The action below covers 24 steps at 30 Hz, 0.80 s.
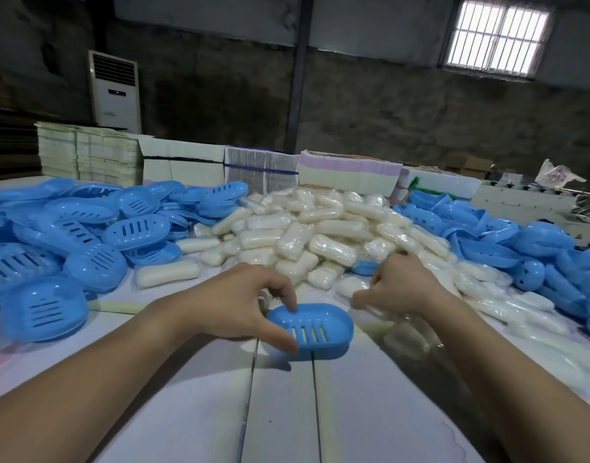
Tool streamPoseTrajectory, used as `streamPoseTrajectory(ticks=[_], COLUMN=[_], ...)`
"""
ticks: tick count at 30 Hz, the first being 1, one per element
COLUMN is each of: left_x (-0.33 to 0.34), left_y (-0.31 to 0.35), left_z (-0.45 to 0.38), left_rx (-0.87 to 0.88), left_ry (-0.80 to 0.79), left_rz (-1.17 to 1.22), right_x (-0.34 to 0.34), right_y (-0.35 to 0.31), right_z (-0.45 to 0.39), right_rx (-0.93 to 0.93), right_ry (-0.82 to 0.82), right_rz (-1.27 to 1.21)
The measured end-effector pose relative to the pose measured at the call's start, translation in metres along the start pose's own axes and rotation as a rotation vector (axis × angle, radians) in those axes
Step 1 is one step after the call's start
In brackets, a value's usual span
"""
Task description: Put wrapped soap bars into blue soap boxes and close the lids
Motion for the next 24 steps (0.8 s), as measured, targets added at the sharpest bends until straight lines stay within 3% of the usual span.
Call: streamPoseTrajectory(ticks=[4,6,11,24], left_x=[0.000,0.001,0.002,0.003], left_y=[-0.003,-0.004,-0.007,-0.014], left_z=[0.000,0.000,-0.002,-0.005], left_rx=[-0.013,-0.025,-0.022,-0.013], left_ry=[0.050,0.055,0.057,0.042], left_rz=[0.120,0.158,0.158,0.107], right_x=[-0.021,-0.031,-0.015,-0.017], right_y=[-0.017,-0.029,-0.066,-0.022], right_z=[0.014,0.027,0.058,0.043], right_rx=[-0.218,-0.347,-0.569,-0.401], right_ry=[0.022,-0.046,-0.186,-0.460], right_rz=[-0.331,-0.433,-0.186,-0.278])
Point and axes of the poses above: each hand's wrist, its own z-axis away from the middle knuckle, its own x-axis out of the palm, y = z × x, the point moved 6 cm from there along -z, towards the middle knuckle, and after that the axes turned 9 degrees about x, right-handed, at the moved point
